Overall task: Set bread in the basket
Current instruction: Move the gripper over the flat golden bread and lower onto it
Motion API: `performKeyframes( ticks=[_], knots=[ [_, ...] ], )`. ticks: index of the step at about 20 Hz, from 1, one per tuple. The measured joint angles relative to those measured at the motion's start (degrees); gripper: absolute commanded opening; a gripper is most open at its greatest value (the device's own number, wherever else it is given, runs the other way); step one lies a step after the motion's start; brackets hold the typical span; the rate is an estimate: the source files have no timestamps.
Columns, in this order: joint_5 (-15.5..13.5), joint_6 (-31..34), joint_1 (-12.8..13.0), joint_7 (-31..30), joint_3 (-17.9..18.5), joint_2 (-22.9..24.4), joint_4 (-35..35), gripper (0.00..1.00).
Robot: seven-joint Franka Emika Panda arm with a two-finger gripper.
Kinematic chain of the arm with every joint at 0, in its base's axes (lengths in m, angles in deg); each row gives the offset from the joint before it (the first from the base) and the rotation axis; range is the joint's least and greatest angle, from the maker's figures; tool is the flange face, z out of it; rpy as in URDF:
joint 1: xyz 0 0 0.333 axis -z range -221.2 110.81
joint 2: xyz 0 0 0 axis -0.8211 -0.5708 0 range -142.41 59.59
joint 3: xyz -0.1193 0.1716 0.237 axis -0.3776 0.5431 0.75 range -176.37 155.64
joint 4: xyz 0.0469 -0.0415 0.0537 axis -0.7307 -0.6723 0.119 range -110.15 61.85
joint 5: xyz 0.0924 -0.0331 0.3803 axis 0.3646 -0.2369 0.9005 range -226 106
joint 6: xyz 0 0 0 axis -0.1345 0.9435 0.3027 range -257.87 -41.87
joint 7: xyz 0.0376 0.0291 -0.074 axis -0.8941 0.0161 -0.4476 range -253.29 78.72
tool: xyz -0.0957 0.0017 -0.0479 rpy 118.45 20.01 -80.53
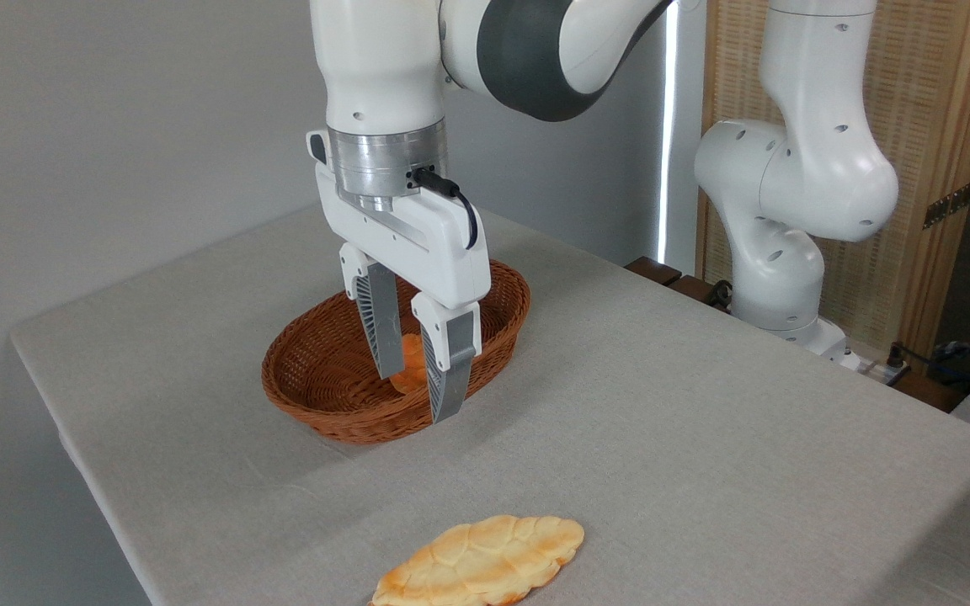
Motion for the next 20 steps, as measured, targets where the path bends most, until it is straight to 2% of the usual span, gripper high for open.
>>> performKeyframes(
  ticks=[7, 16, 20],
  knots=[
    [0.2, -1.0, -0.2, 15.2, 5.6, -0.8, -0.7, 1.00],
    [1.4, -14.0, -0.2, 16.7, 7.1, -4.5, -7.1, 1.00],
    [3.1, -15.8, -0.2, 21.5, 9.2, -5.4, -7.3, 1.00]
  ],
)
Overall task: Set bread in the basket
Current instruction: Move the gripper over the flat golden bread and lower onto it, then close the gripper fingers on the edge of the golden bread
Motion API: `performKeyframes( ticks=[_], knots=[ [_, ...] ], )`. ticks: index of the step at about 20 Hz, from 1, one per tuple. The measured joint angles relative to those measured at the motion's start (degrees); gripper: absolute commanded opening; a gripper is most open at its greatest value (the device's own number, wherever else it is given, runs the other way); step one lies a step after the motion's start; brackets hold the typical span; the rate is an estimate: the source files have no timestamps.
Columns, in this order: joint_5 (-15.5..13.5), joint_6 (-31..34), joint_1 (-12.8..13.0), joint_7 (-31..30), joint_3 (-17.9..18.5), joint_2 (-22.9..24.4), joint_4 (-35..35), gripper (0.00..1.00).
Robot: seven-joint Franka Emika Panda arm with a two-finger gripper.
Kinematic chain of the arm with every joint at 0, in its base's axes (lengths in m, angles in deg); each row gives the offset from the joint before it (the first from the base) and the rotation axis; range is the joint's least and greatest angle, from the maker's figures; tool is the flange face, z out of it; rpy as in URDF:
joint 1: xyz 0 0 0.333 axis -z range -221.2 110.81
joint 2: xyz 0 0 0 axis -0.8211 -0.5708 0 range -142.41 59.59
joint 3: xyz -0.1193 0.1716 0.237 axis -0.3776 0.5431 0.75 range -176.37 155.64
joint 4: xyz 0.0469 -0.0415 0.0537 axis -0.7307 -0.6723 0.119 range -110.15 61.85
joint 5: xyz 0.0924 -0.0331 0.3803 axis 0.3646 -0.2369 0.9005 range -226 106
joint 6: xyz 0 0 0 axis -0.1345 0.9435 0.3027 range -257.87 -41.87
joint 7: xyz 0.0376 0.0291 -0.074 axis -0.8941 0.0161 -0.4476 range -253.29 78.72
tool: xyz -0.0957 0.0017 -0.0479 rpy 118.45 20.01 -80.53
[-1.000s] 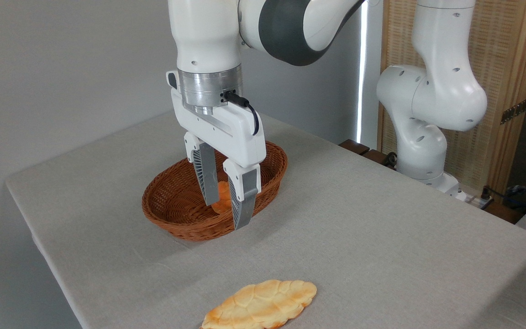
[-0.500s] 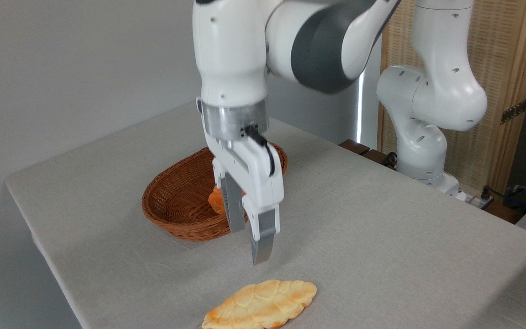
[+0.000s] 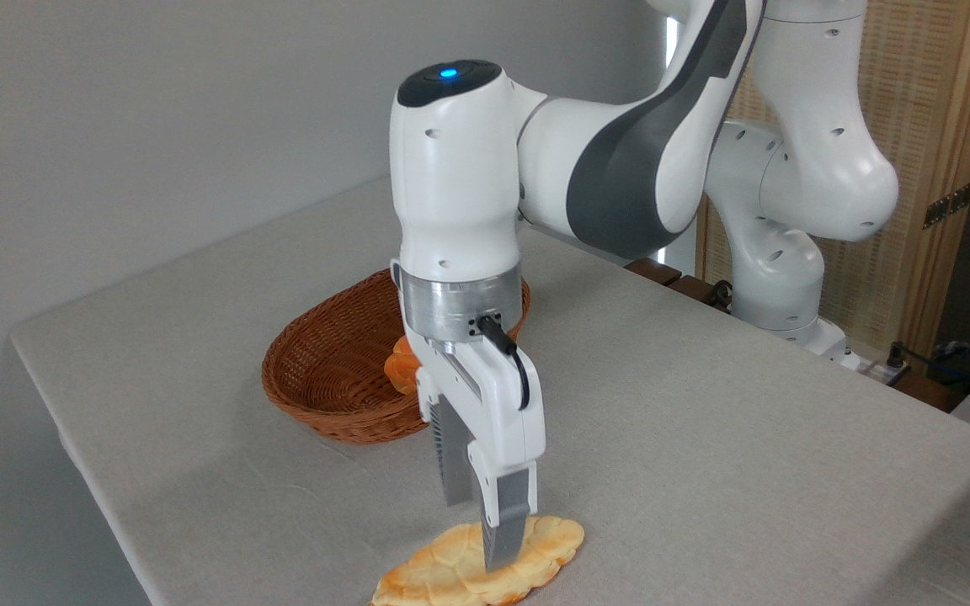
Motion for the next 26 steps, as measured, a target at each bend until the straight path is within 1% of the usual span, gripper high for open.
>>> performKeyframes(
  ticks=[3, 10, 11, 14, 15, 26],
  knots=[
    [0.1, 0.0, 0.0, 4.4, 1.2, -0.5, 0.0, 1.00],
    [0.5, -0.1, 0.0, 5.2, 1.6, -2.3, -0.5, 1.00],
    [0.6, -0.1, 0.0, 5.2, 1.7, -2.5, -0.5, 0.98],
    [0.8, -0.2, 0.0, 5.2, 1.8, -2.8, -0.5, 0.63],
    [0.8, -0.2, 0.0, 5.2, 1.8, -2.8, -0.5, 0.57],
    [0.8, -0.2, 0.0, 5.2, 1.9, -2.8, -0.5, 0.57]
  ],
)
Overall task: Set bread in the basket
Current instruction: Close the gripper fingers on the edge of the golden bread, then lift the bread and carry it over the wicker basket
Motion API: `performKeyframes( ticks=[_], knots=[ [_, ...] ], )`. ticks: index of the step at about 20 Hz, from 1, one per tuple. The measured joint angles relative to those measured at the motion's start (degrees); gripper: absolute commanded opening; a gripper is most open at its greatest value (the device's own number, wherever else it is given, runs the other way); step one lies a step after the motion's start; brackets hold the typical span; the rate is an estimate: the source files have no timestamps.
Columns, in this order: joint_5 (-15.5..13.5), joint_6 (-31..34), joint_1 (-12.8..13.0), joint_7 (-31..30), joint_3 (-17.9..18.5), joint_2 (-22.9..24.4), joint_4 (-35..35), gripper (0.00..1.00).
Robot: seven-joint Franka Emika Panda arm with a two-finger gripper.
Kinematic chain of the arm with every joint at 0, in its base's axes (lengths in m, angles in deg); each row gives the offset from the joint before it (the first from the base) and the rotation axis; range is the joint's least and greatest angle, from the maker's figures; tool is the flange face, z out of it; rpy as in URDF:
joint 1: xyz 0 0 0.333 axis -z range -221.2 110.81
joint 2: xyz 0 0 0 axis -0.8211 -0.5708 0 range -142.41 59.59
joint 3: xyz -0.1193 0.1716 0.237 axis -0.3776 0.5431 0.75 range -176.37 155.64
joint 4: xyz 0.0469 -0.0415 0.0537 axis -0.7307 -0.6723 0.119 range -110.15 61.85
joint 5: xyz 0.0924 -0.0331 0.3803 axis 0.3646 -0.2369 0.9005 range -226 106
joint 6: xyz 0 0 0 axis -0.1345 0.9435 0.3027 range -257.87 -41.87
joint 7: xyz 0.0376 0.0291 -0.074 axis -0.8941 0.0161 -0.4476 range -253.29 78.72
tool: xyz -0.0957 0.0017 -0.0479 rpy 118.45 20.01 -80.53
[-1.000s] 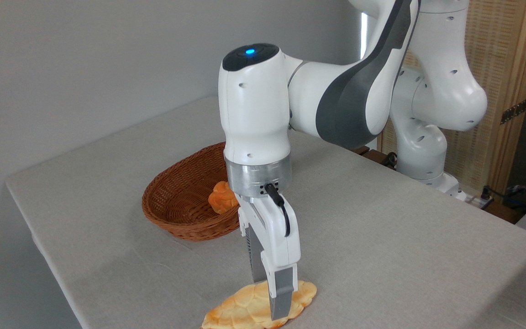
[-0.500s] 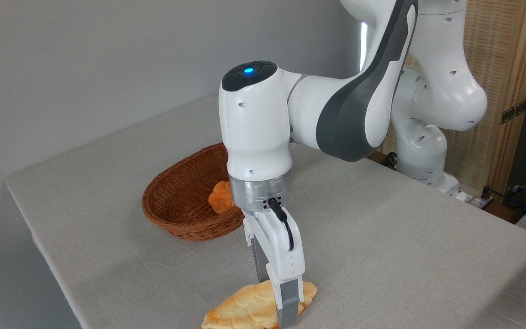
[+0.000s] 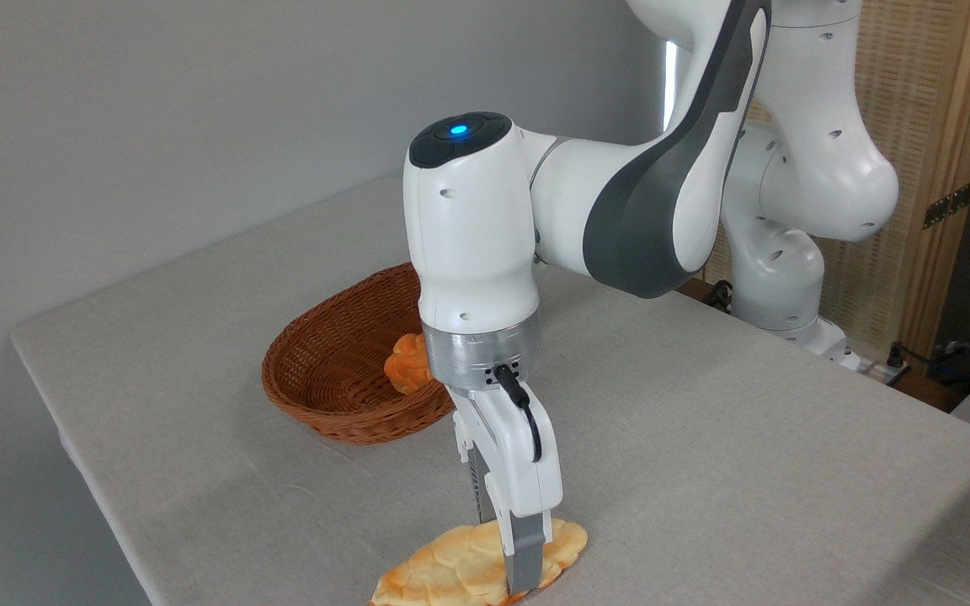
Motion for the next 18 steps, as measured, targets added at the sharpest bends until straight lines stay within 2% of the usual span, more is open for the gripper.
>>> performKeyframes(
  ticks=[7, 11, 15, 18],
  knots=[
    [-0.5, -0.1, 0.1, 0.0, 0.0, 0.5, 0.4, 0.60],
    [-6.1, -0.2, 0.7, 0.0, -0.7, 3.0, 1.1, 0.62],
    [-12.0, -0.2, 1.4, -2.1, -3.9, 5.9, 1.1, 0.63],
    [-13.0, 0.4, 1.8, -7.1, -7.6, 7.0, 1.1, 0.63]
  ],
)
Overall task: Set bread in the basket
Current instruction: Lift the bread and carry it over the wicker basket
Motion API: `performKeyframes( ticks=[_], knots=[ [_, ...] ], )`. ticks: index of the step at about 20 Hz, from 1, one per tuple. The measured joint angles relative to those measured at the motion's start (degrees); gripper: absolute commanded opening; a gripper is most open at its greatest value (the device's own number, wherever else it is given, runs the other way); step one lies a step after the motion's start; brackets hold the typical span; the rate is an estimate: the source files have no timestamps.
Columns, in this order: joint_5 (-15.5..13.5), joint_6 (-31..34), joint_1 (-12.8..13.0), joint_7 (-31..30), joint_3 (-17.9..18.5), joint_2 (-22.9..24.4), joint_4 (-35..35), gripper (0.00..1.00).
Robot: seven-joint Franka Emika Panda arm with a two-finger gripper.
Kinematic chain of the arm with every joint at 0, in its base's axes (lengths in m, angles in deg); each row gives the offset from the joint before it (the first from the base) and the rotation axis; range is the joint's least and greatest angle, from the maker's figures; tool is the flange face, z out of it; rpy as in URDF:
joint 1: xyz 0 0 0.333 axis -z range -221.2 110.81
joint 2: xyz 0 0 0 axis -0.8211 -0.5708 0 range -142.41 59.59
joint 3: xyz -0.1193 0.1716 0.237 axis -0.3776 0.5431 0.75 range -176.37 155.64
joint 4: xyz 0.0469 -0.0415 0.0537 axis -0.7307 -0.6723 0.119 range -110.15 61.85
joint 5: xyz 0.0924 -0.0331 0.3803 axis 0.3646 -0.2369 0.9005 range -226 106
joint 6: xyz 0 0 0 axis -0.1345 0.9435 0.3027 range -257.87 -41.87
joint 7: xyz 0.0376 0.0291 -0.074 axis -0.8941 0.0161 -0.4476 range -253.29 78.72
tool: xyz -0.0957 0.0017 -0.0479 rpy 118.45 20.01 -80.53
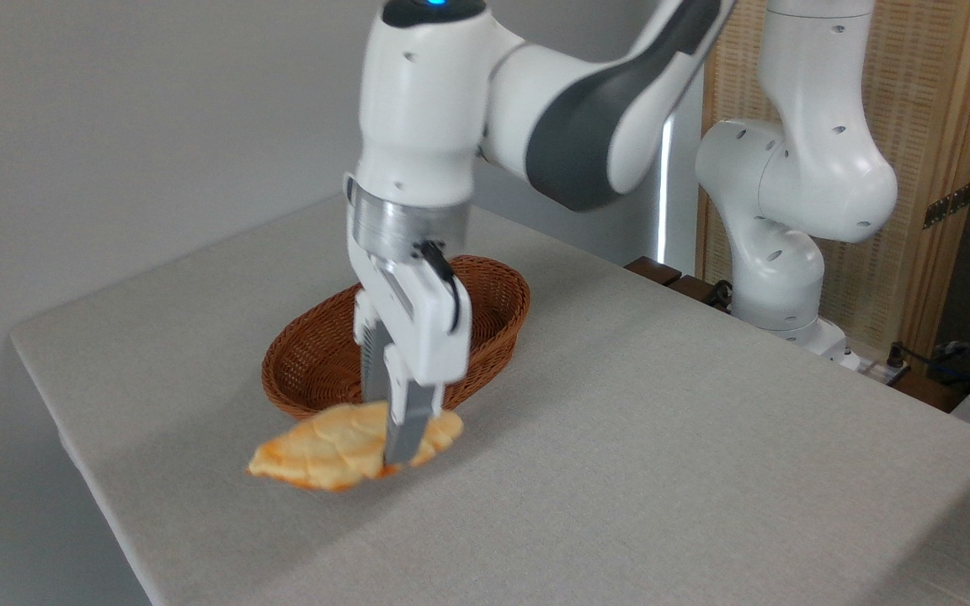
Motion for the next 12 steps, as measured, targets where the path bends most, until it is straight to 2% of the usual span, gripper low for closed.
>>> performKeyframes(
  ticks=[5, 8, 10, 12],
  knots=[
    [-0.3, 5.0, 0.3, -8.9, -6.0, 2.1, 0.0, 0.66],
    [-2.2, 8.8, 0.6, -13.1, -8.1, 3.9, 0.0, 0.67],
    [-2.5, 10.9, 1.7, -16.2, -8.7, 4.9, 0.0, 0.70],
    [-2.5, 11.8, 3.9, -20.7, -8.9, 5.4, -0.1, 0.79]
  ],
)
